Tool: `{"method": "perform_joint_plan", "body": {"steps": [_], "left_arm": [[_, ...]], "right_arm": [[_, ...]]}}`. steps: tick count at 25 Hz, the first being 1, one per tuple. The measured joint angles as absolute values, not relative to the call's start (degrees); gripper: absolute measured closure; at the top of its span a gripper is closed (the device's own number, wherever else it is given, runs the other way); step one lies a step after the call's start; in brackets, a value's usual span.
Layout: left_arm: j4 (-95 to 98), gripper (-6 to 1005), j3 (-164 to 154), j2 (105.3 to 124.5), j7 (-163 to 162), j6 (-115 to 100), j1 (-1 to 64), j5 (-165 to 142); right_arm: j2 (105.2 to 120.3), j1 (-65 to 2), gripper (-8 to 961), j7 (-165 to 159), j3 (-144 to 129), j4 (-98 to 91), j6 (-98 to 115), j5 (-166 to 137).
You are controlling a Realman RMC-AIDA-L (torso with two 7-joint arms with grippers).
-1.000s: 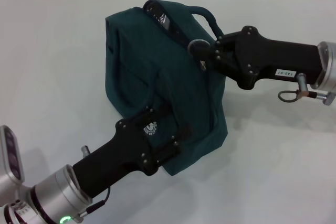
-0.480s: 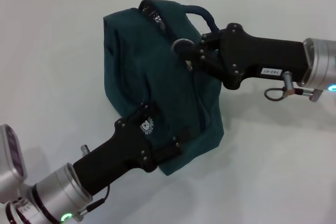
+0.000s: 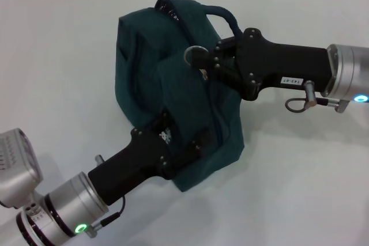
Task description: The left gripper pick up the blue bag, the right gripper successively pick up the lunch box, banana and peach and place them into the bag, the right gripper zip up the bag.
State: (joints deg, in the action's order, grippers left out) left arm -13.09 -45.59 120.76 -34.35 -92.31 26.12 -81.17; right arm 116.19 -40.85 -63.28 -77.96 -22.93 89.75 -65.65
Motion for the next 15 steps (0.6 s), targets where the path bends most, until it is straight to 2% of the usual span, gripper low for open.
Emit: {"method": "perform_joint_plan", "body": {"steps": [4,10,15], "left_arm": [[-13.0,146,-45.5,120.76,-34.2,-92.1,26.3,-82.0],[-13.0,340,-45.4,120.76,-34.2,-92.0,26.4,-82.1],[-12.9,443,-45.7,120.76,-34.1,-91.8,26.9,-82.2]], "right_arm": [[116.19,-40.6,939,-63.3,-78.0,-22.9,89.7,-65.6],[116.19,-40.5,939,-63.3,-78.0,-22.4,89.5,-65.5],[116.19,-40.3,939,-63.5,-78.0,-22.3,88.5,-65.3]]}}
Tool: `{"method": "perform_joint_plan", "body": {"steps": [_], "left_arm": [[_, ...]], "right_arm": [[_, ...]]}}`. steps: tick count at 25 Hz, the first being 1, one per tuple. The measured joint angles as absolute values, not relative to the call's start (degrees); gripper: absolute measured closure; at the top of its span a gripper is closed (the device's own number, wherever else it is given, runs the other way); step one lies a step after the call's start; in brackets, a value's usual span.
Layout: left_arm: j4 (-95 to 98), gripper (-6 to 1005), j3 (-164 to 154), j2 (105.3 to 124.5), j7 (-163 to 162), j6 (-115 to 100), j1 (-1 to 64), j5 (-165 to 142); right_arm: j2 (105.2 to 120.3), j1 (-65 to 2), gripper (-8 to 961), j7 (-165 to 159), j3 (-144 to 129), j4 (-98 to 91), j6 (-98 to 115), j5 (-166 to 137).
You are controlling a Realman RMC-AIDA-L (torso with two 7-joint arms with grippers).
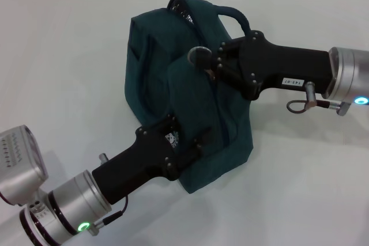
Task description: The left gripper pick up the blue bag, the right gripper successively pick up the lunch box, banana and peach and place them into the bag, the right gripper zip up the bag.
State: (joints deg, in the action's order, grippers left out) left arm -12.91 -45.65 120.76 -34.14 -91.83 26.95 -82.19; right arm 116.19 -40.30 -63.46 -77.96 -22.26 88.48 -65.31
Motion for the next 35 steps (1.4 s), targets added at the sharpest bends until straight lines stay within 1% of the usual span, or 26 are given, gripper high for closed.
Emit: {"method": "perform_joint_plan", "body": {"steps": [5,17,24,30,35], "left_arm": [[-13.0,468,-45.7,120.76,-32.5,-91.7,27.0,-83.4],[-12.3,484,-47.2,120.7,-28.3,-91.6,26.5,-88.7],[-10.0,493,-50.1,120.26,-28.8,-92.8,26.0,-89.1],[-7.3,660,-50.5,120.25,-29.5,-94.8,24.4,-88.3],[-8.0,881,-48.9,120.7,-30.8,-96.9,24.6,-87.4]], "right_arm": [[116.19,-40.3,938,-63.9,-78.0,-21.9,86.9,-63.7],[116.19,-40.5,938,-64.1,-77.6,-21.4,81.8,-62.6],[116.19,-40.1,938,-63.7,-77.5,-21.6,78.0,-60.9],[116.14,-39.8,938,-63.3,-77.6,-22.0,77.5,-60.0],[116.1,-38.9,937,-63.1,-77.8,-22.3,79.5,-59.9]]}}
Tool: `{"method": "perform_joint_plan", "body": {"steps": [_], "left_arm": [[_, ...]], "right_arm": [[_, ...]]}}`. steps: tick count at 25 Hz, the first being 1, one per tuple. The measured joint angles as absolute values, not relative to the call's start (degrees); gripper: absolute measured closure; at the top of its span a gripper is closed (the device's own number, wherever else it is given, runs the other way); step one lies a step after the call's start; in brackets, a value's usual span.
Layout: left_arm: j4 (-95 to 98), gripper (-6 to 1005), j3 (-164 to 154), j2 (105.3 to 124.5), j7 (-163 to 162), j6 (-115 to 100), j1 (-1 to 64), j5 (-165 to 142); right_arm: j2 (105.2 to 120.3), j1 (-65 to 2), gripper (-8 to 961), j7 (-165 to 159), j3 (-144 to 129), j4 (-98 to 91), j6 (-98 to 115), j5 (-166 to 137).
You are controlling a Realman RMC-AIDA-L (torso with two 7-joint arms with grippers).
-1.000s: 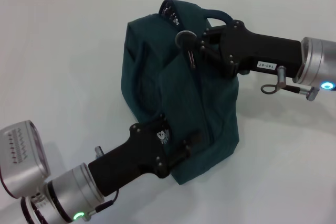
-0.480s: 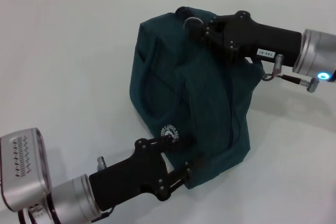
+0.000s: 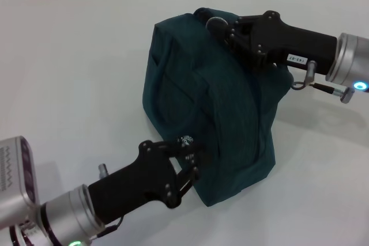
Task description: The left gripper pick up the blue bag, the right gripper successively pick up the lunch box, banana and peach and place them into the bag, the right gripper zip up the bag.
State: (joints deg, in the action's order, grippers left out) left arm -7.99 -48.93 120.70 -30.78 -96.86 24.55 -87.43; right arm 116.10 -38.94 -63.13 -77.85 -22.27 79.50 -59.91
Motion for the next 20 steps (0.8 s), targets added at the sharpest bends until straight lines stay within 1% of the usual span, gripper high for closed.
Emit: {"method": "perform_joint_plan", "body": {"steps": [3,11,14,20], "left_arm": [[-10.4,766,-46.1,120.76,-31.8,-97.7,25.5,-87.4],[-16.9,609,-42.1,120.76,-29.9,-96.9,29.6,-87.6],[-18.2,550,-40.3,120.76,-30.0,-96.0,30.1,-87.9],[-17.7,266,-40.4,120.66,-35.3,-98.7,30.5,-91.1]], "right_arm": [[116.06,-38.8,937,-62.9,-77.9,-22.3,79.6,-59.9],[116.13,-38.8,937,-62.8,-78.0,-22.3,81.0,-60.2],[116.15,-38.8,937,-62.8,-78.0,-22.2,81.5,-60.3],[115.92,-37.5,937,-62.8,-77.7,-22.3,81.6,-60.0]]}}
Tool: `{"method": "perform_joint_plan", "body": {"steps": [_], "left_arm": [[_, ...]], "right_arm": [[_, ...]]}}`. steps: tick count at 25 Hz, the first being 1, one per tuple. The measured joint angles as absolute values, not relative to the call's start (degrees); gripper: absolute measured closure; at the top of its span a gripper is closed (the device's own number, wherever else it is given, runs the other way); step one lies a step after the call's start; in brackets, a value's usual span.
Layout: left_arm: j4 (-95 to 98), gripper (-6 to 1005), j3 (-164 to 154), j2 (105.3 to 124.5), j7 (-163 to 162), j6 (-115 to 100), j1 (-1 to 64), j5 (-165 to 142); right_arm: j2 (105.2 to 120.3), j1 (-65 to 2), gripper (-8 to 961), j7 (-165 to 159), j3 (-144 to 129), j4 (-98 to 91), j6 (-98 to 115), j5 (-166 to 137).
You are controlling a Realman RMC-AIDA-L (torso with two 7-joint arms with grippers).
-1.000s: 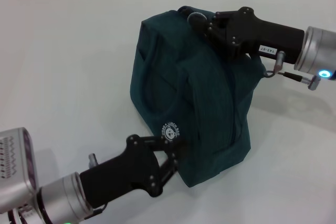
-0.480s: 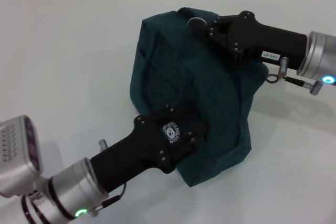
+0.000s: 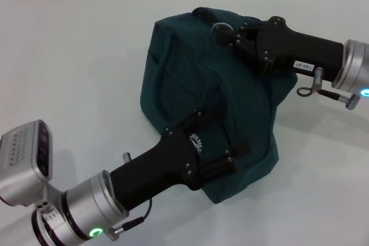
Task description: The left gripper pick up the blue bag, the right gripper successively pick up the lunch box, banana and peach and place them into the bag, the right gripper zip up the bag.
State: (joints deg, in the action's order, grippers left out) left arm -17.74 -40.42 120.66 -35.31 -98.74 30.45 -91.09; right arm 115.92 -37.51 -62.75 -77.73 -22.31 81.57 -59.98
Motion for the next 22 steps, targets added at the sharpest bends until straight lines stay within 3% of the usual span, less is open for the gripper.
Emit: {"method": "perform_joint_plan", "body": {"steps": [4,22], "left_arm": [[-18.2,104,-39.5,120.78,-36.0,-97.9,30.5,-91.4],[-21.0,199,-32.7,120.75,-31.1,-90.4,30.7,-93.4]], "right_arm": [[116.1,-37.6,936,-62.8,-77.9,-22.5,82.1,-60.0],[116.12,-36.5,936,-62.8,-77.6,-22.3,84.3,-59.9]]}}
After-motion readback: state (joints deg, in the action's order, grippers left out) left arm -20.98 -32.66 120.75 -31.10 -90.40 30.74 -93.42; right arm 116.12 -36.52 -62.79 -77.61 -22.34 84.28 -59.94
